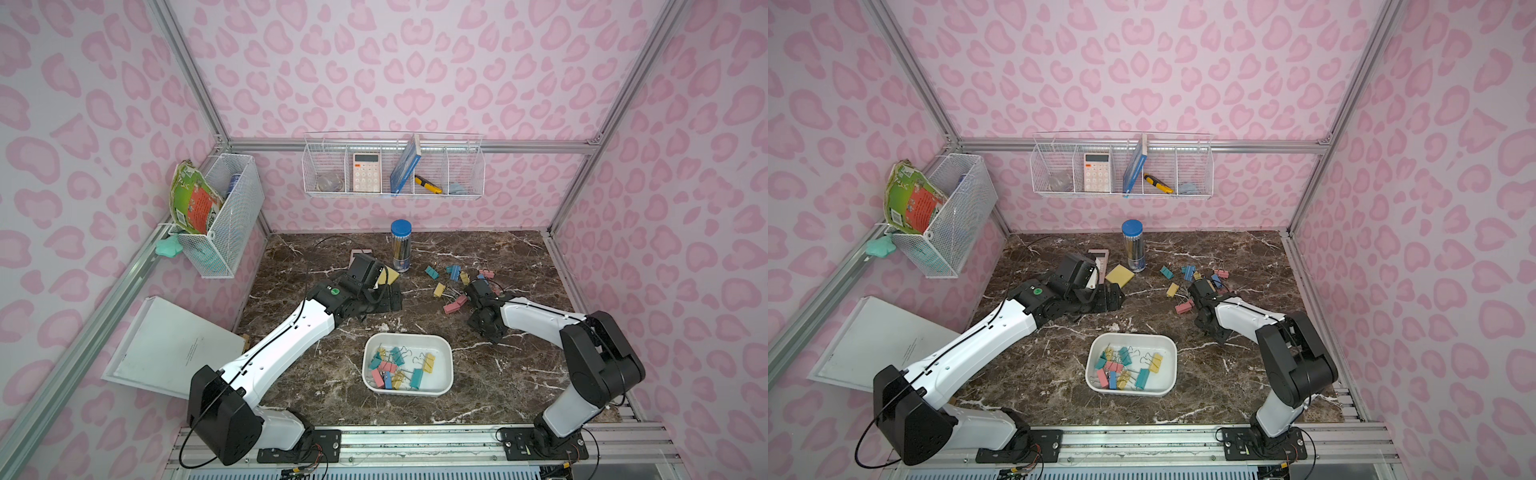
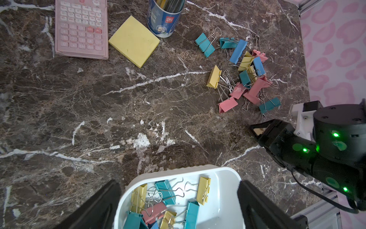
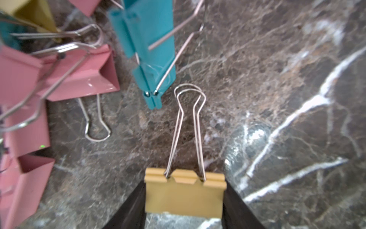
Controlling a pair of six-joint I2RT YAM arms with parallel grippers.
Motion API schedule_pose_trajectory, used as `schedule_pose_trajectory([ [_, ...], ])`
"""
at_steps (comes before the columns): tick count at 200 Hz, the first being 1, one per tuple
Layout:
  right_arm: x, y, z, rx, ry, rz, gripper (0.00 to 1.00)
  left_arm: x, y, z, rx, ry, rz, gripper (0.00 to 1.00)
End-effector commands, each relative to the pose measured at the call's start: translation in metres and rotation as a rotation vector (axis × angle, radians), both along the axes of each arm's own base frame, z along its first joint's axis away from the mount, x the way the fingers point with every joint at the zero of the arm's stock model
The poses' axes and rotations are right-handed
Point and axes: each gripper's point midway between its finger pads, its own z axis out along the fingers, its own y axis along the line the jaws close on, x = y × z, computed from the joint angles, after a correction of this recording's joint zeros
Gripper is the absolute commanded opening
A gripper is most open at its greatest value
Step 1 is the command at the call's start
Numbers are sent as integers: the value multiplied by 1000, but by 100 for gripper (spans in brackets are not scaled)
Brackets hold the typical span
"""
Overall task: Put the binder clips in the storage box
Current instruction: Pick up the binder clip at the center of the board, then place the binder clip in the storage box.
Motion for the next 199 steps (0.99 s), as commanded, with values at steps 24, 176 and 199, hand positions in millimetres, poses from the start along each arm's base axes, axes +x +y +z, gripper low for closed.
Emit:
schedule_pose_trajectory([
  [24,-4,-5,49,43,-159,26,45,-1,6,3,23,-19,8,97],
  [176,-153,245,71,223,-298,1244,43,3,49,16,-20,-87,208,97],
  [199,-153,245,51,193,-231,1250,47,0,50,13,-31,-80,213,96],
])
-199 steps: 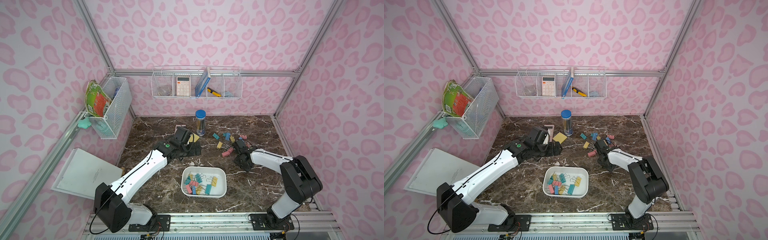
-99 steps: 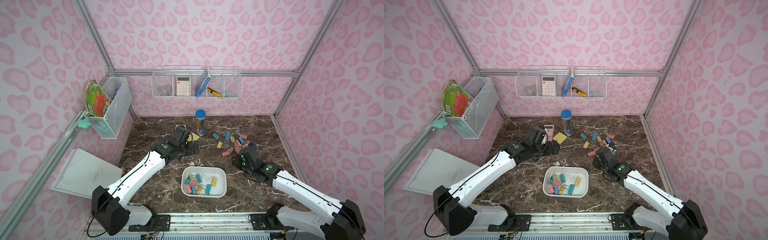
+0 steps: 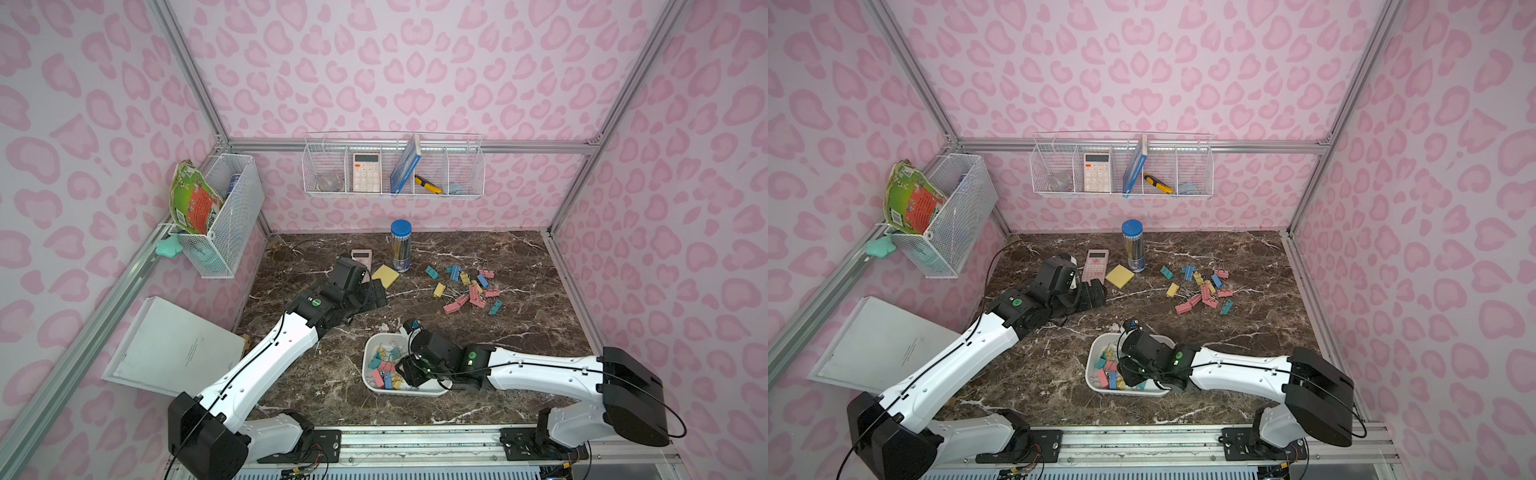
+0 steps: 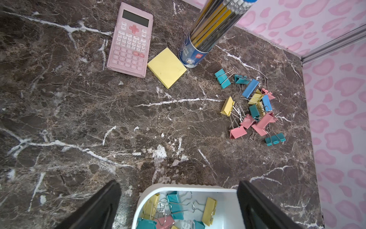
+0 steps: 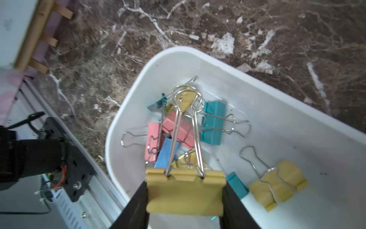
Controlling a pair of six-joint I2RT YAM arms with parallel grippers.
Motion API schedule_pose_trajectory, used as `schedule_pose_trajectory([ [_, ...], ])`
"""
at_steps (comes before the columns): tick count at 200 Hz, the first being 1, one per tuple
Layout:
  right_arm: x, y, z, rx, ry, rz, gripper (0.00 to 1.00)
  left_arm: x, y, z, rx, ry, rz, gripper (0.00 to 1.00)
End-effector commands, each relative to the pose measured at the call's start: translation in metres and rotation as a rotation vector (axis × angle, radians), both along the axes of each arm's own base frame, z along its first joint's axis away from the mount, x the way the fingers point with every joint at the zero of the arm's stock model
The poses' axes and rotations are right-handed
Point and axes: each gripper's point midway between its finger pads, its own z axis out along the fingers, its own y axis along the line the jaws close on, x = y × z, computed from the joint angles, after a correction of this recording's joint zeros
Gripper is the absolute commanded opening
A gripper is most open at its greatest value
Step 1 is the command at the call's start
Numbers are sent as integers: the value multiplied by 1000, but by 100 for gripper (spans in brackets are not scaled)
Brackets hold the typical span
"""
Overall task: Put the binder clips in the storage box
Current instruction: Place the binder clip in the storage box, then pick up the binder clip at the center of the board.
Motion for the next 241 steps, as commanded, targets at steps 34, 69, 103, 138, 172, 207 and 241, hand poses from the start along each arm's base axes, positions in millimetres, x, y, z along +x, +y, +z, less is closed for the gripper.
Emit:
schedule_pose_trajectory([
  [34,13,-9,0,-72,-54,-39,76,0,-6,-3,-27,19,-7,96],
  [69,62,-44,53,97,-124,-216,81,13,-33,-1,-60,24,-86,93],
  [103,139,-151,81,299,-148,-615,76,28,-96,1,0,0,-269,93],
  [138,171,-262,72,514,-72,-903,76,43,-180,-25,183,-9,-540,90],
  [172,168,-297,84,591,-145,-938,78,69,-209,-106,481,138,-728,88],
  [207,160,-302,86,568,-180,-949,78,84,-231,-149,529,170,-862,88],
  [241,157,-303,86,606,-199,-959,78,73,-259,-164,423,139,-1044,83],
])
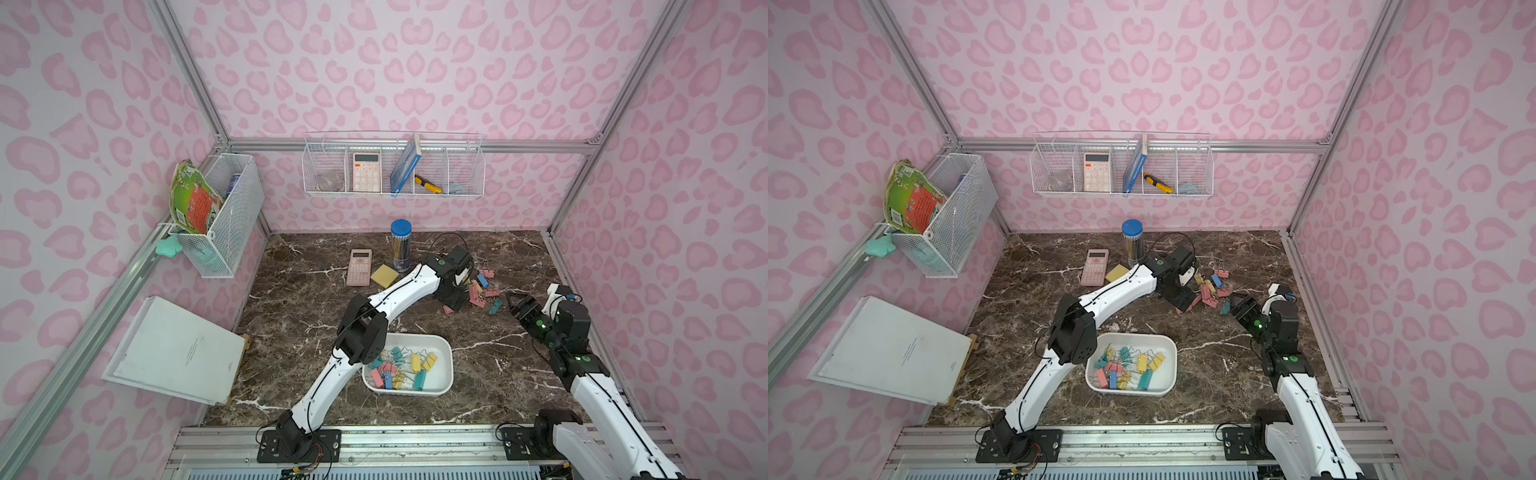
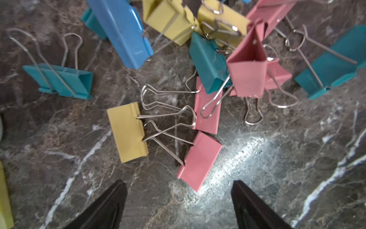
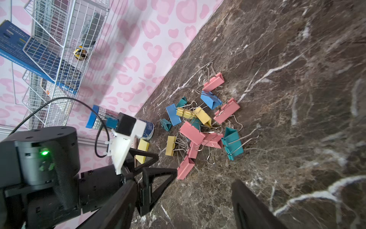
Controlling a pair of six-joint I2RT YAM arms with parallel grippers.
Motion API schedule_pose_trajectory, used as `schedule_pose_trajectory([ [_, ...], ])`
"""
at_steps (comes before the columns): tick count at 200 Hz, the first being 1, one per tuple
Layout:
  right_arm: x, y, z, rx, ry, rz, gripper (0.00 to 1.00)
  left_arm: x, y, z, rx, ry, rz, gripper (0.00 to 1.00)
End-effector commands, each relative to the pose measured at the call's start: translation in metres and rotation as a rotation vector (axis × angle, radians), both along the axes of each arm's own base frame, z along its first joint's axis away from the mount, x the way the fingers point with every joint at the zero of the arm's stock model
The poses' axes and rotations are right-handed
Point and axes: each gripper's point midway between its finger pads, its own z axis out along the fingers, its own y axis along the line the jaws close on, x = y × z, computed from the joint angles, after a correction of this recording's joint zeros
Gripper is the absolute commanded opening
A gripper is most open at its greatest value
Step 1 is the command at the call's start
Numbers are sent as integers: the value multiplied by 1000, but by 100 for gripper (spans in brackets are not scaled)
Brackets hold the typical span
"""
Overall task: Put the binder clips in the storage box
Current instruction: Pick up the binder clip at the center of the board.
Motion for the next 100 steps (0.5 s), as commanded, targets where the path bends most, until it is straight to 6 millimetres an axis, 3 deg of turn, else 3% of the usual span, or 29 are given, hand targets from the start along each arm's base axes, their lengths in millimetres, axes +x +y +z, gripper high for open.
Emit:
schedule_pose_trajectory([
  [1,1,1,7,18,-47,0,78,-18,-14,-9,-47,61,-181,83],
  [27,5,3,9,28,-48,11,78,-13,-12,-27,-15,55,-176,65],
  [77,8,5,0,23,-26,24,78,-6,-18,-41,-16,38,-207,65],
  [100,8,7,-2,18,-21,37,78,-1,-19,-43,-6,17,-223,59],
])
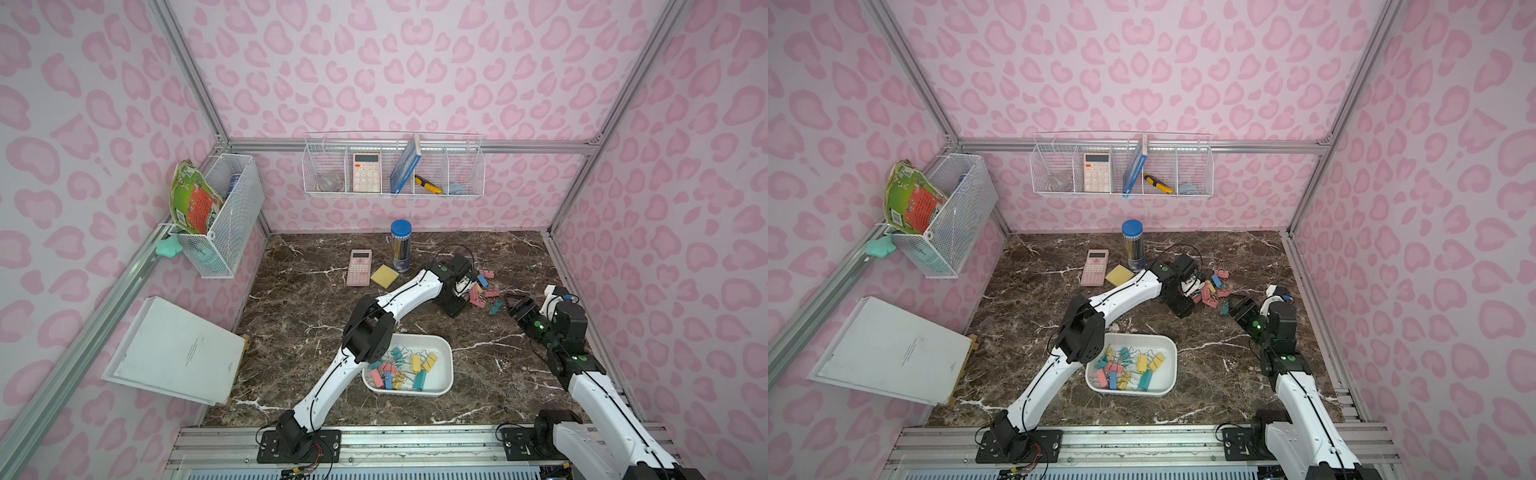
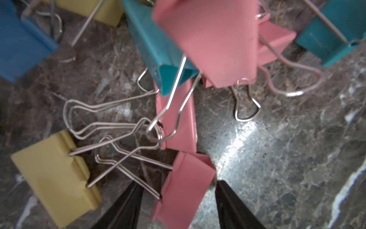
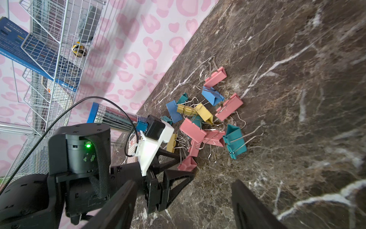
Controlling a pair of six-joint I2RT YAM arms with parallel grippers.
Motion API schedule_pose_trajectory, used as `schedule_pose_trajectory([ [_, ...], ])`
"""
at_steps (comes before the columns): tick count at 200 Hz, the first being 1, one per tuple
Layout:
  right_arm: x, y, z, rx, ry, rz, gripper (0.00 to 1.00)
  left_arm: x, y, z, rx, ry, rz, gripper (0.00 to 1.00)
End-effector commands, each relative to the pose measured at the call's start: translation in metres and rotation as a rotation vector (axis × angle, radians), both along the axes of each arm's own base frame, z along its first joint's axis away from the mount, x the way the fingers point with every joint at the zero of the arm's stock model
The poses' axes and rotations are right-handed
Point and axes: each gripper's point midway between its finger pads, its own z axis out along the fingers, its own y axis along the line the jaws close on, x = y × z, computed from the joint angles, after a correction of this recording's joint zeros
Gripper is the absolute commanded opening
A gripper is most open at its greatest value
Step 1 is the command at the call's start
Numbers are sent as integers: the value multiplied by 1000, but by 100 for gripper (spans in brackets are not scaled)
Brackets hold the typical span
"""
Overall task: Put the binder clips in the storage box
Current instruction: Pick up the binder clip at the center of the board.
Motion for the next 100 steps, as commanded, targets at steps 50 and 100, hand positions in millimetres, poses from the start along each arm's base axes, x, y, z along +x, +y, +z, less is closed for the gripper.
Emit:
schedule_pose_trajectory([
  [50,6,2,14,-1,-47,10,78,2,3,-19,43,-6,-43,44],
  [100,7,3,12,17,-42,12,78,-16,5,-17,37,78,-29,27],
])
